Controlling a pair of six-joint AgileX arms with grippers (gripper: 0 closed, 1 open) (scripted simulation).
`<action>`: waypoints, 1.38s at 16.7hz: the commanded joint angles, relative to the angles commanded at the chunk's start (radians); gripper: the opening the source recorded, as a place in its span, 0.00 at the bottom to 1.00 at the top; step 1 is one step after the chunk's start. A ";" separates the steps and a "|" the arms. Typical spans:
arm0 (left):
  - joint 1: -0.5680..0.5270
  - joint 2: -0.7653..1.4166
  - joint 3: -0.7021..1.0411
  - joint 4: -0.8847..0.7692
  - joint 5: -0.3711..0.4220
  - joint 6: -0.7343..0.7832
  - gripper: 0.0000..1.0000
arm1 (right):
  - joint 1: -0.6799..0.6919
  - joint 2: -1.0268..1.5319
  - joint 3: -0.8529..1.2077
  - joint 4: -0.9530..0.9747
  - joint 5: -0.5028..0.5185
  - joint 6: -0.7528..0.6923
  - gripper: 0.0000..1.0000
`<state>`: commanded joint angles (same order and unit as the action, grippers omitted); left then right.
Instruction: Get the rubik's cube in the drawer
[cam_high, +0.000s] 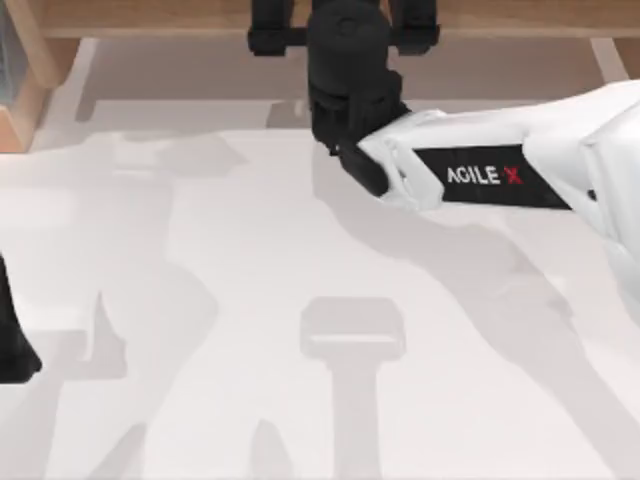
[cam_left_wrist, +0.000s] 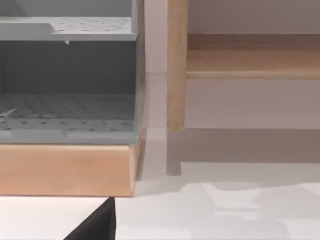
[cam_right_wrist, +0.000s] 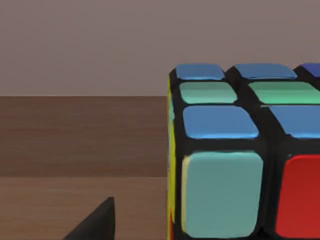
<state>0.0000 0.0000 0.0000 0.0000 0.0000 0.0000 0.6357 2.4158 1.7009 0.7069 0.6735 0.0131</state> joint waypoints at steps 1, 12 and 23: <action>0.000 0.000 0.000 0.000 0.000 0.000 1.00 | -0.001 0.002 0.003 -0.001 -0.001 0.000 1.00; 0.000 0.000 0.000 0.000 0.000 0.000 1.00 | -0.001 0.002 0.003 -0.001 -0.001 0.000 0.40; 0.000 0.000 0.000 0.000 0.000 0.000 1.00 | -0.001 0.002 0.003 -0.001 -0.001 0.000 0.00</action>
<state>0.0000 0.0000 0.0000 0.0000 0.0000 0.0000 0.6350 2.4176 1.7036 0.7058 0.6727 0.0131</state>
